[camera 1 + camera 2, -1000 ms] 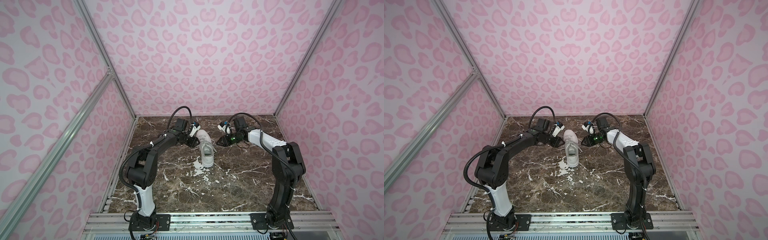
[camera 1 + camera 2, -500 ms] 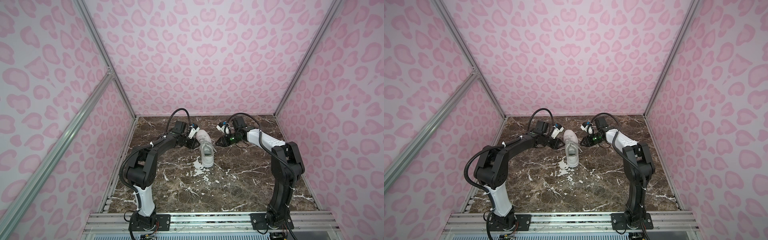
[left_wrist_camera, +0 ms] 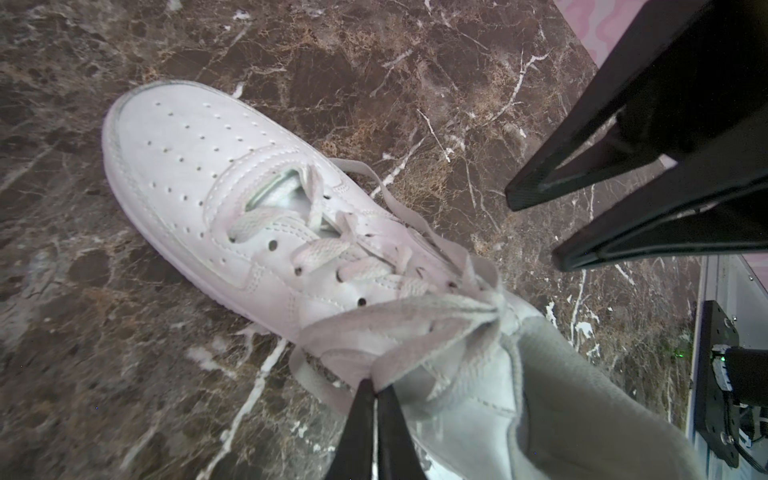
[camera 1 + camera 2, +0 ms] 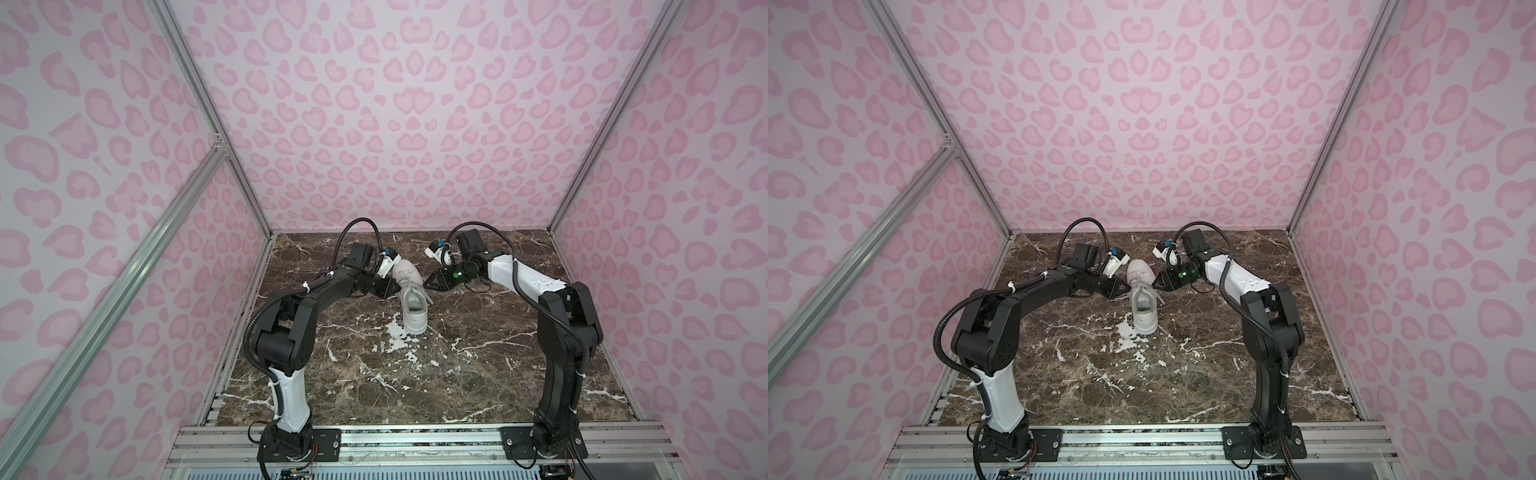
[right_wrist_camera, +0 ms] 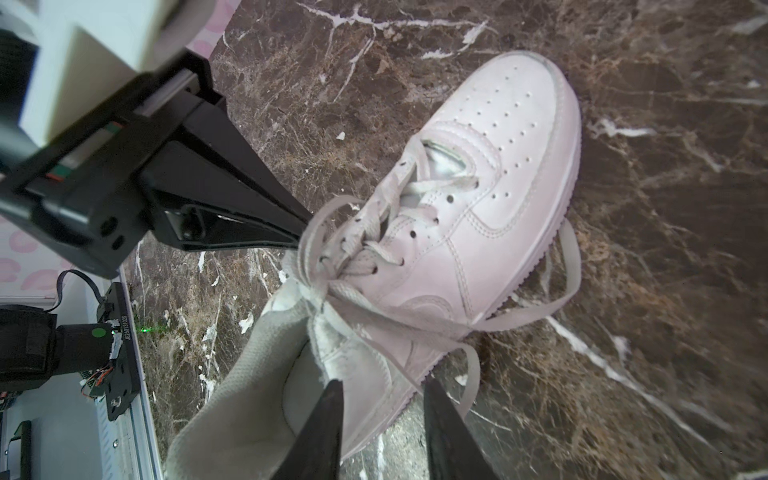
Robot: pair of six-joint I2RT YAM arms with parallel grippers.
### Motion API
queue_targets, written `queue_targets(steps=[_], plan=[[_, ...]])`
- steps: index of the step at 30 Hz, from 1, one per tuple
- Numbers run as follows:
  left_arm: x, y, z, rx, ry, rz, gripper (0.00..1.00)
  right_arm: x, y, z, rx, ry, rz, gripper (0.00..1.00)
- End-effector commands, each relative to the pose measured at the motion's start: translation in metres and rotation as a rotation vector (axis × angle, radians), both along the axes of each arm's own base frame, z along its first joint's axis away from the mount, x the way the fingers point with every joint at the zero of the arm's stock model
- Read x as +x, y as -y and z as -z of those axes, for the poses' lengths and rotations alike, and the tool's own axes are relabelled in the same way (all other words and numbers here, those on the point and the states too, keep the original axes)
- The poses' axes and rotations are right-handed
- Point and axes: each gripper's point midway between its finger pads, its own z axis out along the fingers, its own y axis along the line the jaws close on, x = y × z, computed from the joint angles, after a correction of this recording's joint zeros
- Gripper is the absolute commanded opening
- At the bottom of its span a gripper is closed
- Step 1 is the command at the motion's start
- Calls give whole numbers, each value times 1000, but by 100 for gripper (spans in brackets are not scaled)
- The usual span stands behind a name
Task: Tie the shoes
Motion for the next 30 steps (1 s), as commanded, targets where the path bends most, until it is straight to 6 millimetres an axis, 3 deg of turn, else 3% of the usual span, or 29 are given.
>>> queue_targets(steps=[1, 13, 20, 22, 30], plan=[[2, -2, -6, -7, 18, 1, 4, -2, -10, 1, 10, 21, -44, 35], [-1, -8, -11, 29, 16, 7, 3, 6, -39, 1, -18, 66, -122, 35], [-3, -14, -8, 63, 7, 0, 3, 6, -39, 16, -37, 34, -120, 30], [4, -13, -19, 61, 37, -2, 3, 6, -38, 20, -44, 30, -116, 30], [2, -23, -19, 102, 40, -14, 3, 6, -36, 27, -52, 16, -98, 29]])
